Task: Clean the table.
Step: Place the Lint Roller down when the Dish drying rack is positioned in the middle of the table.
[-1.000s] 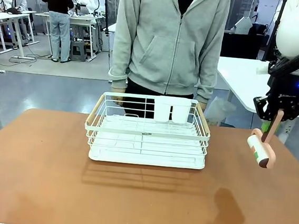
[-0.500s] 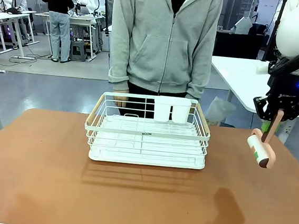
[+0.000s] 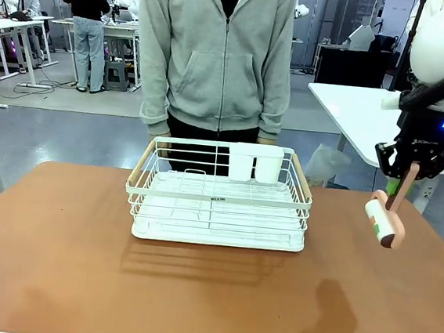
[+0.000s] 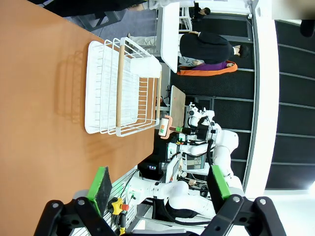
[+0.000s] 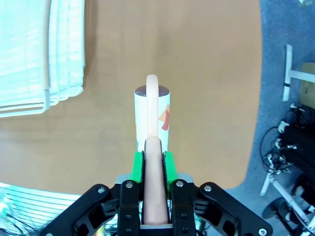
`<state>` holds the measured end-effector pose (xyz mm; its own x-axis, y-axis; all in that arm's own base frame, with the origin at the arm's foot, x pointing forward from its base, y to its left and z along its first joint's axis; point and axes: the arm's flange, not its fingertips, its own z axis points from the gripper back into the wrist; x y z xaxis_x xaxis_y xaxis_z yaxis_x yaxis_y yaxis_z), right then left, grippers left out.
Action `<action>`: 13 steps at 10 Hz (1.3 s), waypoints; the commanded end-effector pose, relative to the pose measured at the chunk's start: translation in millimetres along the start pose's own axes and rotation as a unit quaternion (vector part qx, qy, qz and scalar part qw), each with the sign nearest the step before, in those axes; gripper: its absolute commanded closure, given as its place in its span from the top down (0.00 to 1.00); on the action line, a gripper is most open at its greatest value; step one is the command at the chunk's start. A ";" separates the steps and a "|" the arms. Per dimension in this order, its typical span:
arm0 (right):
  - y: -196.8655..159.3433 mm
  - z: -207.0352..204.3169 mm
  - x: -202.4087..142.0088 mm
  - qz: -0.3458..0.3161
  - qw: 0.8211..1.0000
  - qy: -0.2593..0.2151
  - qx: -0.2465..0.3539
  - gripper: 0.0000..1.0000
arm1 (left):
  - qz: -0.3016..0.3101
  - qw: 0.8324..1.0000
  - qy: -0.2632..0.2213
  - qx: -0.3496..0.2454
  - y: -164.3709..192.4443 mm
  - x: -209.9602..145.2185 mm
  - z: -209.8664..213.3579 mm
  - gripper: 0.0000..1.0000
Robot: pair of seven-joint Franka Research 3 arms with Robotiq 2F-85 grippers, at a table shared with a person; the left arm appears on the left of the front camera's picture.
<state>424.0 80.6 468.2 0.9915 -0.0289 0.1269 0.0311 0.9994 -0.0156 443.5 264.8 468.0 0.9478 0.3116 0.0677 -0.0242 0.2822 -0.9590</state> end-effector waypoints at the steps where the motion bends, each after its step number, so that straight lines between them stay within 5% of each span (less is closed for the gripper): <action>1: 4.0 4.0 21.7 -0.220 0.973 -0.055 0.043 0.21 | -0.006 1.000 0.004 0.001 0.1 -2.4 2.9 1.00; 2: 2.0 -1.3 39.0 -0.412 0.908 -0.059 0.053 0.21 | -0.006 1.000 0.004 0.001 0.1 -2.4 2.9 1.00; 3: -3.5 -4.9 44.7 -0.494 0.866 -0.029 0.071 0.21 | -0.006 1.000 0.004 0.001 0.1 -2.4 2.9 1.00; 4: -11.5 -7.2 52.4 -0.553 0.829 -0.042 0.072 0.21 | -0.006 1.000 0.004 0.001 0.1 -2.4 2.9 1.00; 8: -24.8 -35.5 73.4 -0.676 0.726 -0.086 0.093 0.21 | -0.006 1.000 0.004 0.001 0.1 -2.4 2.9 1.00; 11: -14.2 -88.3 80.7 -0.662 0.735 -0.093 0.108 0.21 | -0.006 1.000 0.004 0.001 0.1 -2.4 2.9 1.00; 13: -22.9 -109.1 82.7 -0.674 0.719 -0.104 0.135 0.21 | -0.006 1.000 0.004 0.001 0.1 -2.4 2.9 1.00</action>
<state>516.0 48.9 373.4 0.0820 -0.9965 -0.0151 0.9054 0.0682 0.4191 443.6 264.7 468.0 0.9479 0.3114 0.0677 -0.0242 0.2822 -0.9590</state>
